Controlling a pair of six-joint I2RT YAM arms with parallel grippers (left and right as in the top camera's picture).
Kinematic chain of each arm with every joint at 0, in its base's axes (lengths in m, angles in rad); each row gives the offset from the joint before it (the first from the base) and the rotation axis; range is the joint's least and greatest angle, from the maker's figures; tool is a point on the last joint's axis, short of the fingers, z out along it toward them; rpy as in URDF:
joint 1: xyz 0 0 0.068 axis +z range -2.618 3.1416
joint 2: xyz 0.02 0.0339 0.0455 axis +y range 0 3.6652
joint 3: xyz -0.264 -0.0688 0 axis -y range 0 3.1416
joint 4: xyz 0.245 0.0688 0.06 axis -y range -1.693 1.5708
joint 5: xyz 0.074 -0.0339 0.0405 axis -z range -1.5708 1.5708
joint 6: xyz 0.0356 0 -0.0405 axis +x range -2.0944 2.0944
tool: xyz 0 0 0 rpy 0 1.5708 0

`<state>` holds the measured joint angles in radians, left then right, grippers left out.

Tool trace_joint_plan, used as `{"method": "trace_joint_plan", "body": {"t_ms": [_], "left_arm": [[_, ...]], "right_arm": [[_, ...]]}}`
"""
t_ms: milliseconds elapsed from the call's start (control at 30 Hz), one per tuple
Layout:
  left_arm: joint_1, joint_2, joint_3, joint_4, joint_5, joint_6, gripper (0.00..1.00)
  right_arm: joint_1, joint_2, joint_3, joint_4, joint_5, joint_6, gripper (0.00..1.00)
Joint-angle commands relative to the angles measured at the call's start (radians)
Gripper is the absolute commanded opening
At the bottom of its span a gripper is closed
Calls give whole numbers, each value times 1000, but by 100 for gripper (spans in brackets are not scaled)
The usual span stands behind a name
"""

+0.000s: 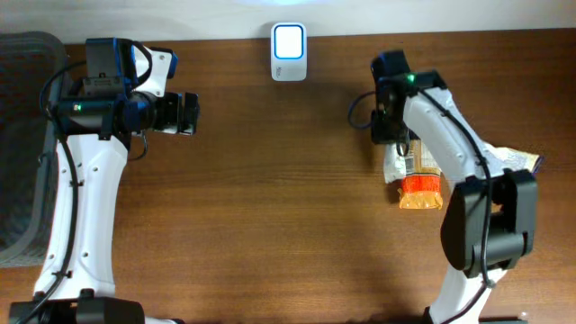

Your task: Scan the item barcode

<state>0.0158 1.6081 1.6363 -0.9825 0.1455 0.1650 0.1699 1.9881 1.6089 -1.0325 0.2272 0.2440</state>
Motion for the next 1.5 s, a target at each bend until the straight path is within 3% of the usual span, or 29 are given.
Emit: {"method": "trace_joint_plan", "body": {"t_ms": [0, 67, 100, 200, 233, 367, 467, 567, 600, 667, 867, 1133, 1267, 1467], "left_arm": [[7, -8, 12, 0, 3, 13, 99], [7, -8, 12, 0, 3, 13, 99], [7, -8, 12, 0, 3, 13, 99], [7, -8, 12, 0, 3, 13, 99], [7, -8, 12, 0, 3, 13, 99], [7, -8, 12, 0, 3, 13, 99], [7, -8, 12, 0, 3, 13, 99], [7, -8, 12, 0, 3, 13, 99], [7, -8, 12, 0, 3, 13, 99], [7, -8, 12, 0, 3, 13, 99], [7, -8, 12, 0, 3, 13, 99], [7, -8, 12, 0, 3, 13, 99], [7, -8, 12, 0, 3, 13, 99], [7, -8, 12, 0, 3, 13, 99]], "right_arm": [[-41, -4, -112, 113, 8, -82, 4], [-61, -4, -164, 160, 8, -84, 13], [-74, -4, -182, 166, 7, -82, 32], [-94, -5, -183, 134, -27, -83, 54], [-95, -7, -169, 116, -42, -83, 59], [-91, -80, 19, -44, -127, -84, 59], [-90, -208, 225, -185, -177, -83, 61], [-90, -361, 354, -276, -196, -83, 69], [-90, -432, 374, -316, -198, -83, 75], [-90, -564, 375, -395, -198, -83, 99], [-90, -786, 375, -488, -197, -83, 99], [-93, -910, 367, -499, -81, -53, 99], [-106, -1076, 108, -238, -65, -72, 99], [-163, -1479, -691, 514, -194, -185, 99]]}}
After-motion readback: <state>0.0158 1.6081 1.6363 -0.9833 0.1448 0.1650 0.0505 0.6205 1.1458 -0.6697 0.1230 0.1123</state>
